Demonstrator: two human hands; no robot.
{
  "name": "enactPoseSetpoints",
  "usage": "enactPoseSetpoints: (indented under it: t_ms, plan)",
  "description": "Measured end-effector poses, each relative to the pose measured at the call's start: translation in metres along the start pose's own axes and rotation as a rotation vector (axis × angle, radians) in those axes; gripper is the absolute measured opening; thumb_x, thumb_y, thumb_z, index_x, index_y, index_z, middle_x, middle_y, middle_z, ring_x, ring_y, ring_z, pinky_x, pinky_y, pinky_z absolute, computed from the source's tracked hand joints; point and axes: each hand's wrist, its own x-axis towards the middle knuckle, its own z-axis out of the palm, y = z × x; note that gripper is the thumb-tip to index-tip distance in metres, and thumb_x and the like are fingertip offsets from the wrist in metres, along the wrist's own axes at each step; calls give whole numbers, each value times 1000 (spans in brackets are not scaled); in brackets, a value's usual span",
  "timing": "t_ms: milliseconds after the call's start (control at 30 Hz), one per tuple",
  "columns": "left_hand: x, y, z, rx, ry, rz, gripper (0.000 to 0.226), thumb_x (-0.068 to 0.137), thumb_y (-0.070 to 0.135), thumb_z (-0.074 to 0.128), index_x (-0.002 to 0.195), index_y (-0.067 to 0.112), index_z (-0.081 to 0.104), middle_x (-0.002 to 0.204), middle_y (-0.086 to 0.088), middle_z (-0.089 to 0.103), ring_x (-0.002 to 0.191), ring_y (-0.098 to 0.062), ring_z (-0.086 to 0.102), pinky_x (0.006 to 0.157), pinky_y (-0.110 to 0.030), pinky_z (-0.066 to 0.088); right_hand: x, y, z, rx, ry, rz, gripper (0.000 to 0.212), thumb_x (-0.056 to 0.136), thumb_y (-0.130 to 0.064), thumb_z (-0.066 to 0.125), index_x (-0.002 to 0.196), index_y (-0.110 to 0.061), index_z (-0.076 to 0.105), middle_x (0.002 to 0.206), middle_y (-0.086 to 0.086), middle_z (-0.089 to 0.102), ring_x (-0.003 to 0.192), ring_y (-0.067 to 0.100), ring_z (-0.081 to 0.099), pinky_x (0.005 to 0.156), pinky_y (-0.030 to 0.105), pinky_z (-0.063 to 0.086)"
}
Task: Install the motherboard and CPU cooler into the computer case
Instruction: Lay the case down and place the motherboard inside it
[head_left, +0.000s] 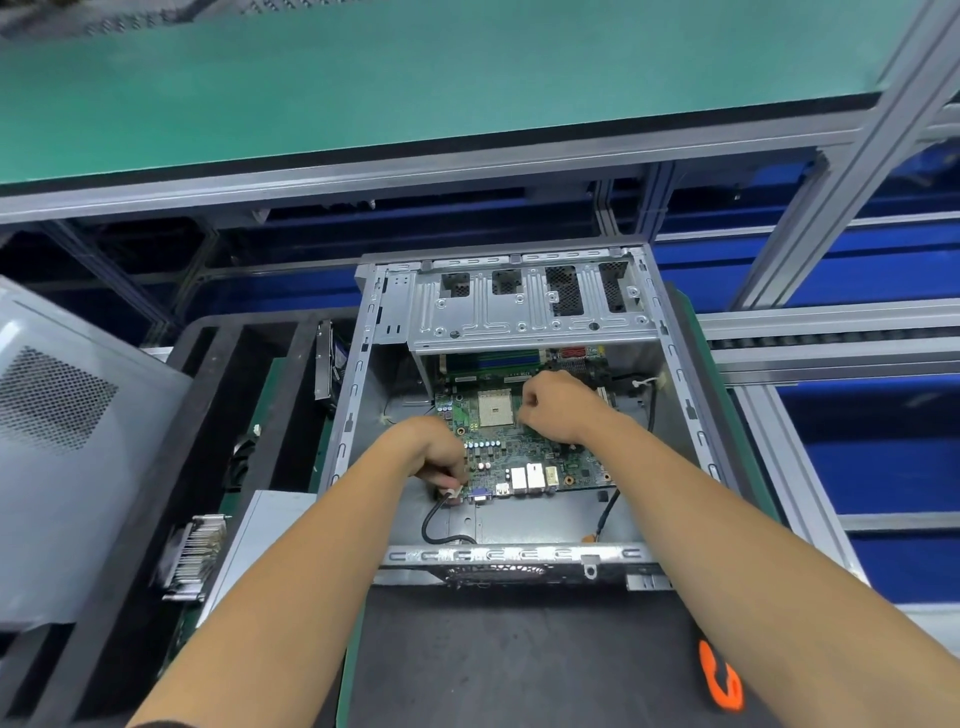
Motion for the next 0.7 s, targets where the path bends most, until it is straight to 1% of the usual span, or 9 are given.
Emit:
enactPoseSetpoints:
  t_ms: [167, 300, 367, 433, 500, 533, 633, 700]
  plan:
    - [3, -1, 1, 7, -13, -3, 6, 84, -7, 62, 80, -3, 60, 81, -12, 66, 46, -9, 64, 54, -17, 55, -1, -1, -1, 0, -7, 11, 28, 92, -18, 56, 67, -10, 49, 69, 8, 51, 61, 22, 44, 59, 29, 38]
    - [4, -1, 2, 4, -9, -6, 6, 84, -6, 62, 80, -3, 60, 77, -11, 66, 44, -9, 63, 53, -16, 54, 0, 0, 0, -8, -7, 11, 31, 93, -19, 55, 64, -12, 47, 68, 6, 51, 61, 22, 44, 60, 29, 39]
    - [3, 0, 3, 16, -18, -11, 5, 85, -5, 61, 81, -3, 60, 79, -12, 68, 44, -8, 63, 53, -15, 53, 0, 0, 0, -10, -12, 14, 27, 93, -19, 55, 68, -9, 51, 72, 8, 55, 63, 22, 47, 61, 30, 41]
    - [1, 1, 4, 27, -38, -15, 3, 87, -5, 59, 84, -5, 60, 86, -13, 71, 44, -7, 63, 54, -14, 52, 1, 1, 1, -6, -18, 14, 23, 93, -20, 56, 75, -7, 57, 78, 12, 59, 66, 22, 49, 62, 31, 44]
    - [0, 2, 5, 22, -42, -20, 3, 87, -5, 58, 88, -6, 61, 93, -16, 72, 45, -7, 62, 55, -13, 51, 0, 1, 1, -4, -16, 11, 21, 93, -21, 57, 77, -8, 57, 78, 11, 58, 65, 22, 49, 62, 31, 43]
    - [-1, 2, 4, 17, -37, -21, 5, 88, -5, 57, 90, -7, 61, 91, -15, 72, 44, -7, 62, 54, -13, 51, 0, 1, 1, -5, -14, 11, 21, 93, -21, 57, 76, -9, 56, 77, 10, 57, 65, 22, 49, 62, 30, 42]
    - [-2, 2, 2, 2, 5, -9, 9, 86, -5, 59, 95, -7, 61, 71, -11, 69, 40, -7, 59, 50, -14, 49, 0, 0, 1, -5, -19, 12, 20, 93, -21, 57, 77, -9, 54, 77, 11, 55, 65, 22, 47, 62, 30, 40]
    - [-4, 3, 3, -7, 11, -12, 8, 85, -5, 60, 93, -7, 59, 59, -10, 68, 38, -8, 59, 48, -14, 50, -1, 0, 1, -5, -20, 22, 19, 93, -21, 57, 79, -8, 58, 81, 17, 62, 67, 22, 49, 63, 30, 41]
